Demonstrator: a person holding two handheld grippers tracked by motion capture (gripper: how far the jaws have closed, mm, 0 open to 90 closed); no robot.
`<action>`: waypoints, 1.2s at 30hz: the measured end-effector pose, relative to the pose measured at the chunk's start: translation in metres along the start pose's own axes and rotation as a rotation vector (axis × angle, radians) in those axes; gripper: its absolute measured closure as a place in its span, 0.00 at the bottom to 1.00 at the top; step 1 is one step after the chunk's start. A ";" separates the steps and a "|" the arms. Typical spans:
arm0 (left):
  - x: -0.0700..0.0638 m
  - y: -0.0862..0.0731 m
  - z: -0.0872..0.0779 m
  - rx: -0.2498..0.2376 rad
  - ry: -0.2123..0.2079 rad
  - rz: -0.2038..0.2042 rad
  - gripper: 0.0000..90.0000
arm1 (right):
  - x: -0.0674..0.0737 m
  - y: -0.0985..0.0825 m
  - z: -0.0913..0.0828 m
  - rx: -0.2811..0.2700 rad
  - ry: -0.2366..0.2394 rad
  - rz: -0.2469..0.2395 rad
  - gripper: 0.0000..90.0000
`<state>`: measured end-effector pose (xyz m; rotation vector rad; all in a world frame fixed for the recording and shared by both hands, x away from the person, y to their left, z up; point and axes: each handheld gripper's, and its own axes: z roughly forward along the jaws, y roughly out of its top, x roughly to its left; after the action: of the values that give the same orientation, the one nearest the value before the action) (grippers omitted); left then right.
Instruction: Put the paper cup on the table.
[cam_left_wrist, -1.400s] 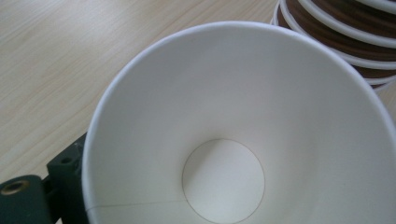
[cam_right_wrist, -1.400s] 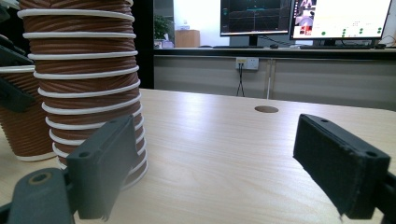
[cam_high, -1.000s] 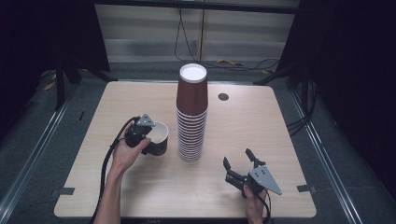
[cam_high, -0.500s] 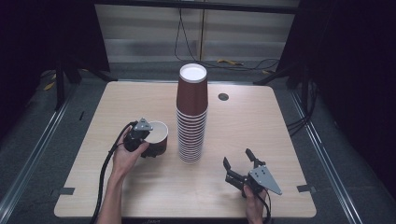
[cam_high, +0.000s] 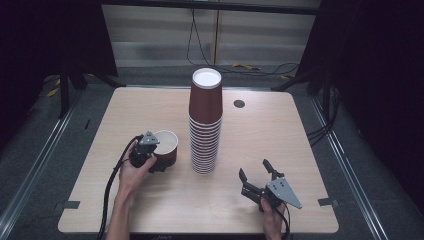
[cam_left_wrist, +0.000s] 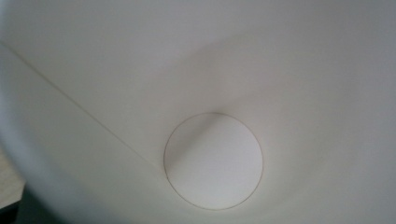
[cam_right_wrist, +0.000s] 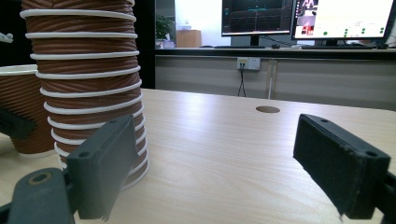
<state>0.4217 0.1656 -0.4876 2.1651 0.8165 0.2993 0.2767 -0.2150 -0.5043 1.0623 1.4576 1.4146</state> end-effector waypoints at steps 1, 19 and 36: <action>0.000 -0.004 0.000 0.000 -0.008 -0.004 0.17 | 0.000 0.000 0.000 0.000 0.000 0.000 0.14; -0.011 -0.030 -0.019 -0.134 0.034 -0.078 0.17 | 0.000 0.000 0.000 -0.002 0.001 0.001 0.14; -0.036 -0.057 -0.040 -0.345 0.042 -0.114 0.17 | 0.000 0.000 0.000 -0.003 0.000 0.001 0.14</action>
<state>0.3498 0.1945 -0.5018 1.7896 0.8409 0.3973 0.2764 -0.2148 -0.5044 1.0612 1.4553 1.4168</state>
